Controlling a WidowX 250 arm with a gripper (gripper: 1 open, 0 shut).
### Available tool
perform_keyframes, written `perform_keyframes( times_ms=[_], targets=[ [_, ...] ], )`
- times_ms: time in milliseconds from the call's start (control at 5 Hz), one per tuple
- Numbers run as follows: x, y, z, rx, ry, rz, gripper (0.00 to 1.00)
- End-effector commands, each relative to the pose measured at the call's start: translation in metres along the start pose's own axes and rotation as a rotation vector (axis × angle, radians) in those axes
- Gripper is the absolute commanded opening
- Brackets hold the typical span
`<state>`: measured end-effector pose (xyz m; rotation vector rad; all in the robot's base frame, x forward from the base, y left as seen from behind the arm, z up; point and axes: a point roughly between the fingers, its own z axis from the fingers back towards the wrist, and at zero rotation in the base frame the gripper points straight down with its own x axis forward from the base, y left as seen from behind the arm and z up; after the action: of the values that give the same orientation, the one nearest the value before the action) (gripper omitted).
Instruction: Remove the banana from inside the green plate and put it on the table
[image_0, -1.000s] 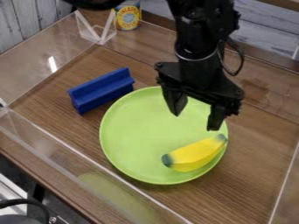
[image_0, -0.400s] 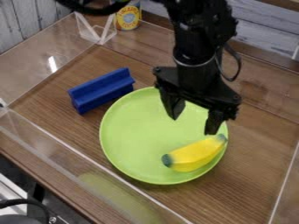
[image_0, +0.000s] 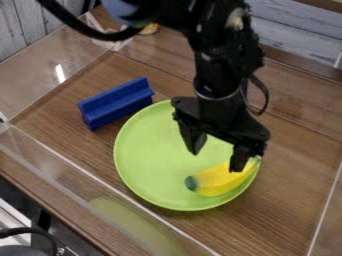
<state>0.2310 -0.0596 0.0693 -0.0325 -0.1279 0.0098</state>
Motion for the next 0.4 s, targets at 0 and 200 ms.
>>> perform_keyframes(
  times_ms=[0, 200],
  targets=[
    [0.0001, -0.0032, -0.0048, -0.006, -0.021, 0.002, 1.0],
    [-0.0014, -0.0044, -0.0134, -0.009, -0.023, 0.009, 1.0]
  ],
)
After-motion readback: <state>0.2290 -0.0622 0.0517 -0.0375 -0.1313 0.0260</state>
